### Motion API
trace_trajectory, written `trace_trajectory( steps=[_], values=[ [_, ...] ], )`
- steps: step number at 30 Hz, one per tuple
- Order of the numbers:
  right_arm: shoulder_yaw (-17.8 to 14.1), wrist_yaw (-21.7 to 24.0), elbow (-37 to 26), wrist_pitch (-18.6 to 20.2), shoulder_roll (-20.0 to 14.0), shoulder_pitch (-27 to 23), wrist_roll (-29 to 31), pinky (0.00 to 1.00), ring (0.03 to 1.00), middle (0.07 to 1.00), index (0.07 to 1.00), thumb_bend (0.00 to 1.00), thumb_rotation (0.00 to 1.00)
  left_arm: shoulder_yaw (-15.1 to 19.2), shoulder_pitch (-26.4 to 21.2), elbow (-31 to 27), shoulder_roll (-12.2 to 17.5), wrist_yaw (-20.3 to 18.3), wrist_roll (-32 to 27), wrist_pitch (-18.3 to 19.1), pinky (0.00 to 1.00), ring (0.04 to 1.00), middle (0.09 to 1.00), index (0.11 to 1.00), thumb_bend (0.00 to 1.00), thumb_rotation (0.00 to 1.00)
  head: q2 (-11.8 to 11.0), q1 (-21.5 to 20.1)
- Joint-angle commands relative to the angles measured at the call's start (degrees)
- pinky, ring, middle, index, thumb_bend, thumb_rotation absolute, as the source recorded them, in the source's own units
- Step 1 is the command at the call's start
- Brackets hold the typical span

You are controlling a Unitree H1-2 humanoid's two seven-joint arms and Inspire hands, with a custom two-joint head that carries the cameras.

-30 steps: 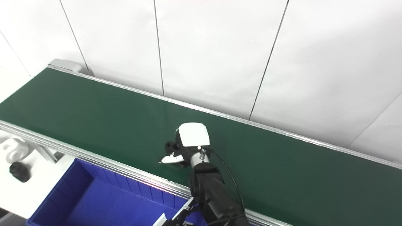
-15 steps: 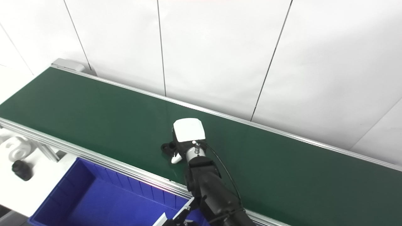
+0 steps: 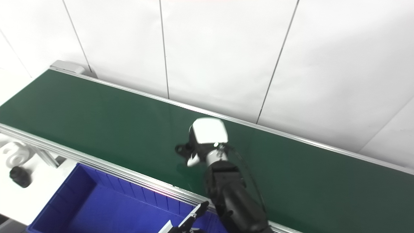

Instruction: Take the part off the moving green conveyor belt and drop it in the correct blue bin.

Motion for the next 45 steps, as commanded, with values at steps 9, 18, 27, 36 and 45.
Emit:
trace_trajectory(
  steps=[9, 18, 27, 36, 45],
  values=[
    [-3.62, 11.86, -22.73, -0.33, 2.60, 6.31, -10.32, 0.08, 0.143, 0.231, 0.491, 0.51, 0.12, 0.65, -0.59, -0.48, -1.29, -1.51, -4.74, -2.92, 0.92, 1.000, 1.000, 1.000, 0.93, 0.72, 2.05, -11.82],
    [-7.48, 15.46, -35.59, -5.10, 1.09, 15.84, -16.67, 0.10, 0.173, 0.272, 0.487, 0.51, 0.12, 4.38, 0.30, -5.28, 2.32, -4.34, -9.13, -1.05, 0.99, 1.000, 1.000, 1.000, 0.90, 0.85, 6.03, -24.40],
    [-12.31, 11.13, -44.45, -5.69, 6.19, 41.91, -22.62, 0.10, 0.162, 0.256, 0.487, 0.51, 0.13, 9.87, 0.26, -11.45, 5.98, -6.20, -12.99, 3.55, 1.00, 1.000, 1.000, 1.000, 0.90, 0.92, 11.96, -36.01],
    [-13.83, 6.08, -46.13, -8.75, 7.35, 58.19, -23.92, 0.09, 0.152, 0.239, 0.488, 0.51, 0.12, 13.90, -1.50, -15.80, 8.34, -8.91, -19.22, 10.82, 1.00, 1.000, 1.000, 1.000, 0.86, 0.90, 15.27, -40.84],
    [-15.86, 1.56, -39.01, -7.56, 6.24, 63.68, -21.33, 0.14, 0.213, 0.323, 0.490, 0.51, 0.12, 15.24, -2.20, -17.17, 8.10, -9.62, -20.29, 13.81, 1.00, 1.000, 1.000, 1.000, 0.87, 0.88, 16.23, -40.19]
  ],
)
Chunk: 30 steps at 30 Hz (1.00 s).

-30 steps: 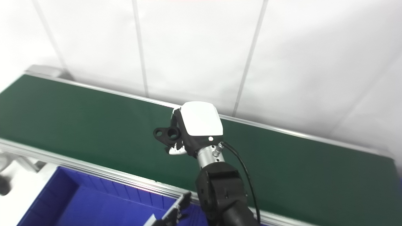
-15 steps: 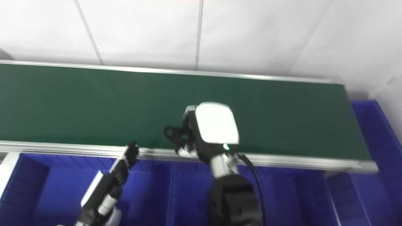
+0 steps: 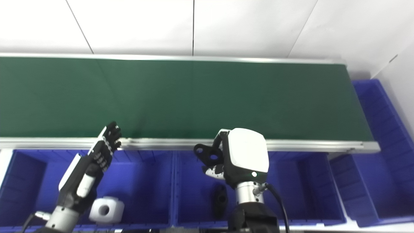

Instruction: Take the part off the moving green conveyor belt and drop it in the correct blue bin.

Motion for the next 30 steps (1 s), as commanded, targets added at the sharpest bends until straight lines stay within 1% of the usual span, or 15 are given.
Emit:
trace_trajectory(
  steps=[1, 2, 5, 6, 7, 8, 9, 10, 12, 15, 19, 24, 25, 28, 30],
  values=[
    [1.25, -1.51, 2.55, -1.46, 1.83, 2.67, 0.27, 0.14, 0.213, 0.325, 0.490, 0.51, 0.12, -0.01, -0.37, -1.86, -0.17, -0.67, -0.87, -0.24, 1.00, 1.000, 1.000, 1.000, 0.87, 0.87, -0.06, 0.42],
    [0.78, -1.41, 3.32, -1.27, 1.66, 2.75, 0.36, 0.14, 0.216, 0.329, 0.490, 0.51, 0.12, -0.07, -0.34, -1.80, -0.27, -0.71, -0.71, -0.36, 1.00, 1.000, 1.000, 1.000, 0.87, 0.88, -0.09, 0.78],
    [-0.61, -1.17, 5.41, -0.46, 1.50, 2.89, 0.80, 0.21, 0.310, 0.424, 0.492, 0.51, 0.14, -0.42, -0.17, -1.38, -0.53, -0.58, 0.69, -1.46, 1.00, 1.000, 1.000, 1.000, 0.86, 0.88, -0.22, 1.68],
    [-0.93, -0.68, 5.84, -0.32, 1.47, 2.89, 0.12, 0.29, 0.395, 0.510, 0.589, 0.66, 0.28, -0.53, -0.05, -1.29, -0.68, -0.49, 0.96, -1.67, 1.00, 1.000, 1.000, 1.000, 0.86, 0.88, -0.27, 2.22],
    [-1.12, -0.32, 6.05, -0.30, 1.47, 2.90, -0.43, 0.35, 0.455, 0.579, 0.659, 0.76, 0.39, -0.59, 0.03, -1.25, -0.78, -0.44, 1.09, -1.74, 1.00, 1.000, 1.000, 1.000, 0.86, 0.88, -0.27, 2.22],
    [-1.31, 1.50, 6.13, -0.31, 1.73, 2.90, -2.48, 0.37, 0.476, 0.603, 0.683, 0.79, 0.43, -0.67, 0.17, -1.30, -0.83, -0.36, 1.52, -1.84, 1.00, 1.000, 1.000, 1.000, 0.86, 0.88, -0.40, 2.63],
    [-1.47, 2.80, 6.14, -0.37, 1.91, 2.93, -3.89, 0.47, 0.569, 0.671, 0.726, 0.87, 0.52, -0.74, 0.29, -1.32, -0.91, -0.31, 1.88, -1.93, 1.00, 1.000, 1.000, 1.000, 0.87, 0.88, -0.51, 3.00],
    [-1.70, 3.71, 6.21, -0.40, 1.99, 3.05, -4.69, 0.53, 0.617, 0.706, 0.748, 0.90, 0.57, -0.83, 0.49, -1.48, -1.07, -0.24, 2.12, -1.73, 1.00, 1.000, 1.000, 1.000, 0.87, 0.88, -0.89, 3.81],
    [-2.05, 4.44, 6.16, -0.58, 2.03, 3.37, -5.13, 0.74, 0.752, 0.798, 0.802, 0.98, 0.70, -0.94, 0.77, -1.47, -1.30, -0.26, 2.13, -1.68, 1.00, 1.000, 1.000, 1.000, 0.88, 0.88, -1.29, 4.55],
    [-2.40, 4.77, 5.91, -0.94, 2.03, 3.82, -5.07, 0.82, 0.816, 0.849, 0.835, 1.00, 0.78, -1.03, 1.06, -0.99, -1.49, -0.50, 2.14, -2.33, 1.00, 1.000, 1.000, 1.000, 0.88, 0.87, -1.73, 5.53],
    [-2.33, 3.44, 5.76, -1.65, 1.36, 4.02, -3.28, 0.84, 0.832, 0.865, 0.856, 1.00, 0.88, -1.36, 1.62, -0.25, -1.59, -0.37, 3.77, -3.63, 1.00, 1.000, 1.000, 1.000, 0.89, 0.89, -2.57, 7.22],
    [-2.23, 1.36, 6.13, -2.02, 0.38, 4.30, -0.39, 0.80, 0.805, 0.845, 0.853, 1.00, 0.95, -1.77, 2.26, 0.14, -1.84, -0.30, 4.77, -4.49, 0.99, 1.000, 1.000, 1.000, 0.90, 0.89, -3.49, 8.91],
    [-2.22, -1.48, 6.42, -2.64, 0.00, 4.52, 2.34, 0.80, 0.802, 0.843, 0.852, 1.00, 0.96, -1.98, 2.42, 0.22, -1.81, -0.24, 5.33, -4.52, 0.99, 1.000, 1.000, 1.000, 0.90, 0.89, -4.38, 10.27],
    [-2.17, -9.13, 6.65, -4.87, -0.47, 5.45, 11.76, 0.67, 0.716, 0.778, 0.809, 0.98, 0.95, -2.38, 2.78, 0.71, -1.90, -0.07, 6.27, -5.15, 0.98, 1.000, 1.000, 1.000, 0.91, 0.89, -5.23, 11.96],
    [-1.77, -13.11, 5.33, -7.24, 0.26, 6.59, 20.97, 0.56, 0.647, 0.723, 0.796, 0.87, 0.96, -2.58, 2.97, 1.57, -2.10, 0.11, 6.60, -6.55, 0.97, 1.000, 1.000, 1.000, 0.89, 0.89, -6.09, 13.59]
  ],
)
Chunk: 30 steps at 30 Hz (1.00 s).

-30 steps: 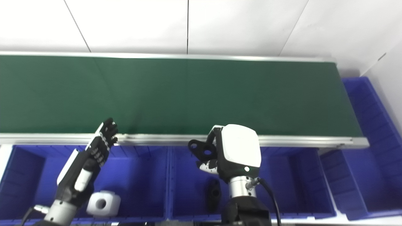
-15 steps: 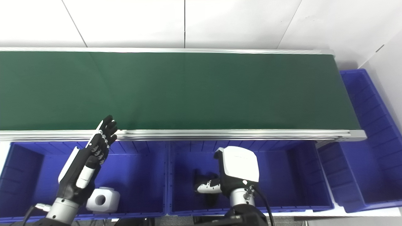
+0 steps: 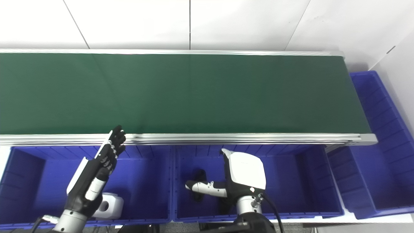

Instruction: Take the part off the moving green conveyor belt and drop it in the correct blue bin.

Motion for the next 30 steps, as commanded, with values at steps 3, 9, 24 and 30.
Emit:
trace_trajectory(
  steps=[3, 9, 24, 30],
  values=[
    [1.95, -8.55, -4.07, -7.24, 6.92, 7.67, 28.03, 0.53, 0.637, 0.712, 0.777, 0.79, 0.94, -0.28, 0.57, 1.41, -0.34, 0.22, 0.61, -4.89, 0.96, 1.000, 1.000, 1.000, 0.90, 0.89, -1.95, 3.57],
    [3.74, -12.68, 1.70, -17.11, 9.77, 12.53, 51.15, 0.66, 0.732, 0.804, 0.827, 0.72, 0.97, -0.75, 0.63, 4.40, -0.99, 0.73, 1.43, -6.83, 0.95, 0.995, 1.000, 1.000, 0.93, 0.86, -5.01, 6.47],
    [-1.12, -17.70, 24.42, -43.30, 1.11, 3.88, 63.35, 0.82, 0.854, 0.889, 0.913, 0.83, 1.00, -1.97, -0.13, 10.96, -2.97, 1.21, 3.46, -11.52, 0.92, 0.983, 1.000, 1.000, 0.91, 0.81, -11.87, 10.83],
    [-0.85, -18.53, 27.12, -44.11, 0.02, 2.82, 62.67, 0.79, 0.840, 0.885, 0.916, 0.81, 1.00, -1.74, -0.28, 12.89, -3.51, 1.51, 3.29, -13.08, 0.93, 0.987, 1.000, 1.000, 0.92, 0.81, -12.50, 11.08]
  ],
)
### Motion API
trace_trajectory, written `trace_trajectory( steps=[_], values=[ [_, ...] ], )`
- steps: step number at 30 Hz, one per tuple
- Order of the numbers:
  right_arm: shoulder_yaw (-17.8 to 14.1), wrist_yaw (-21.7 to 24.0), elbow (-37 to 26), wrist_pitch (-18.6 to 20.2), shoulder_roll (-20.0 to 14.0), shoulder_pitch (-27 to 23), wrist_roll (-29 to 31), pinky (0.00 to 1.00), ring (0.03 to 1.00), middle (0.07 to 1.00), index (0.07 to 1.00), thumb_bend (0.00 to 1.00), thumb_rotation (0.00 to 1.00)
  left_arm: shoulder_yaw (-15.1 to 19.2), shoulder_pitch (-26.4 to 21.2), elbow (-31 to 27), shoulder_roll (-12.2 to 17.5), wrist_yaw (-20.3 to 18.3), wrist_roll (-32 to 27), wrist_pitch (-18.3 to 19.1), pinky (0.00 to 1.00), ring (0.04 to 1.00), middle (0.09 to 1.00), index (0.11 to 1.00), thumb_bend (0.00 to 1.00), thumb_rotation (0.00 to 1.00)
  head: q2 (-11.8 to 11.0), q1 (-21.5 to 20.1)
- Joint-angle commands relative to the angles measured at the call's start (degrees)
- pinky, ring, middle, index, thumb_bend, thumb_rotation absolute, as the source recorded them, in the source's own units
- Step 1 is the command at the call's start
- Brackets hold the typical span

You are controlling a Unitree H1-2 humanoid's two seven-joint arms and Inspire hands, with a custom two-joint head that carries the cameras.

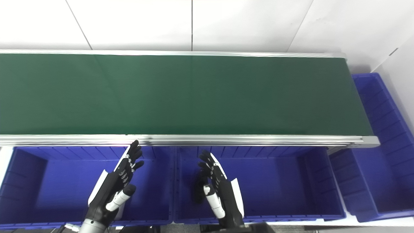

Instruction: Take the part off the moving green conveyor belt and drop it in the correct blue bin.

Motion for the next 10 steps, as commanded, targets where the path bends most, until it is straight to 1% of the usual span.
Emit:
trace_trajectory(
  steps=[1, 3, 4, 5, 6, 7, 9, 10],
  values=[
    [1.15, -0.80, -0.56, -3.23, 0.45, 0.06, -0.76, 0.78, 0.835, 0.880, 0.913, 0.80, 1.00, 0.04, -0.21, -0.84, -0.02, 0.32, -0.05, -3.36, 0.93, 0.988, 1.000, 1.000, 0.91, 0.81, 0.20, -0.08],
    [1.73, -1.08, -0.51, -3.25, 0.05, -0.27, -0.40, 0.78, 0.831, 0.876, 0.912, 0.82, 1.00, 0.14, -0.25, -0.66, -0.14, 0.47, 0.05, -4.24, 0.93, 0.992, 1.000, 1.000, 0.91, 0.82, 0.27, 0.06],
    [2.08, -1.05, -0.54, -3.26, -0.17, -0.50, 0.16, 0.79, 0.840, 0.882, 0.911, 0.87, 1.00, 0.26, -0.25, -0.40, -0.29, 0.74, 0.23, -5.17, 0.92, 0.990, 1.000, 1.000, 0.91, 0.82, 0.27, 0.06],
    [2.51, -1.06, -0.55, -3.28, -0.44, -0.81, 0.44, 0.80, 0.842, 0.883, 0.910, 0.88, 1.00, 0.58, -0.13, 0.07, -0.72, 1.33, 0.23, -6.65, 0.92, 0.990, 1.000, 1.000, 0.91, 0.82, 0.27, 0.06],
    [2.86, -1.17, -0.55, -3.28, -0.66, -1.04, 0.59, 0.81, 0.854, 0.895, 0.916, 0.93, 1.00, 0.83, -0.04, 0.41, -1.05, 1.72, 0.23, -7.72, 0.91, 0.986, 1.000, 1.000, 0.94, 0.82, 0.27, 0.06],
    [3.25, -1.47, -0.59, -3.28, -0.99, -1.26, 0.46, 0.82, 0.859, 0.898, 0.918, 0.95, 1.00, 1.11, 0.09, 0.80, -1.49, 2.21, 0.30, -8.96, 0.91, 0.985, 1.000, 1.000, 0.95, 0.81, 0.22, 0.55],
    [3.90, -2.50, -0.58, -3.28, -1.61, -1.60, -0.35, 0.84, 0.877, 0.913, 0.932, 0.98, 1.00, 1.46, 0.31, 1.44, -2.00, 3.12, 0.85, -10.95, 0.90, 0.979, 1.000, 1.000, 0.98, 0.82, -0.03, 0.83],
    [4.21, -3.11, -0.57, -3.28, -1.92, -1.74, -0.84, 0.87, 0.903, 0.933, 0.949, 0.97, 1.00, 1.63, 0.47, 1.55, -2.19, 3.50, 1.08, -11.61, 0.90, 0.984, 1.000, 1.000, 0.99, 0.84, -0.03, 0.83]
  ],
)
